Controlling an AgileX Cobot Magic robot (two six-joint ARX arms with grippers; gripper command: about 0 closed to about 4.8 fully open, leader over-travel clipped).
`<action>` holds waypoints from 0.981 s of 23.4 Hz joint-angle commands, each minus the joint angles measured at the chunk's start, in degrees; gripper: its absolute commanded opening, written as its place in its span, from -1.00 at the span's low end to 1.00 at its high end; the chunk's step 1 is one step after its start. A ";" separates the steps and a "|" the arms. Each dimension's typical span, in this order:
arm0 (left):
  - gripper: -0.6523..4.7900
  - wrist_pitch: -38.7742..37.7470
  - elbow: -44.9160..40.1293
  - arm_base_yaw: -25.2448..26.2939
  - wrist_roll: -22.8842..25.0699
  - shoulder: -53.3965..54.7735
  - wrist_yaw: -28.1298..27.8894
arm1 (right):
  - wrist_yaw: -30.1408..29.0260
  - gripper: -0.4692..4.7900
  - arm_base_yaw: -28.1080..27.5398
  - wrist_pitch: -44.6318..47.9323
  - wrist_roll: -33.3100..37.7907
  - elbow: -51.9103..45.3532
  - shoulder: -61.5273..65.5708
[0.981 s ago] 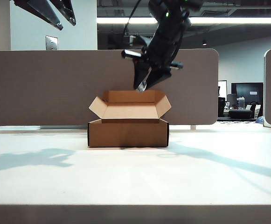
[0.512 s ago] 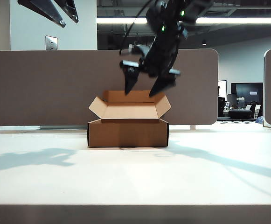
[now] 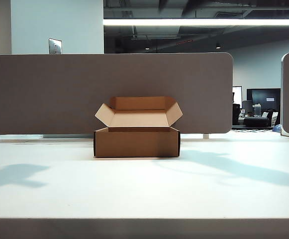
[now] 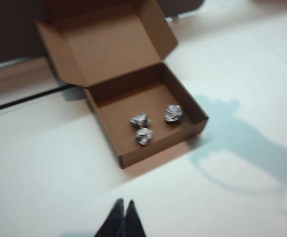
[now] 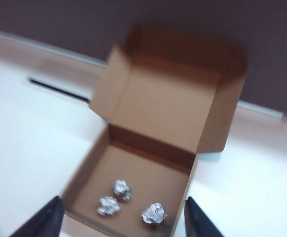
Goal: Pick up all the paper balls on the table and put them in the paper box.
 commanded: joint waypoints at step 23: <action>-0.78 8.92 -52.26 0.04 -4.09 -55.98 -4.24 | 10.97 -0.24 0.17 0.37 0.48 -71.80 -81.79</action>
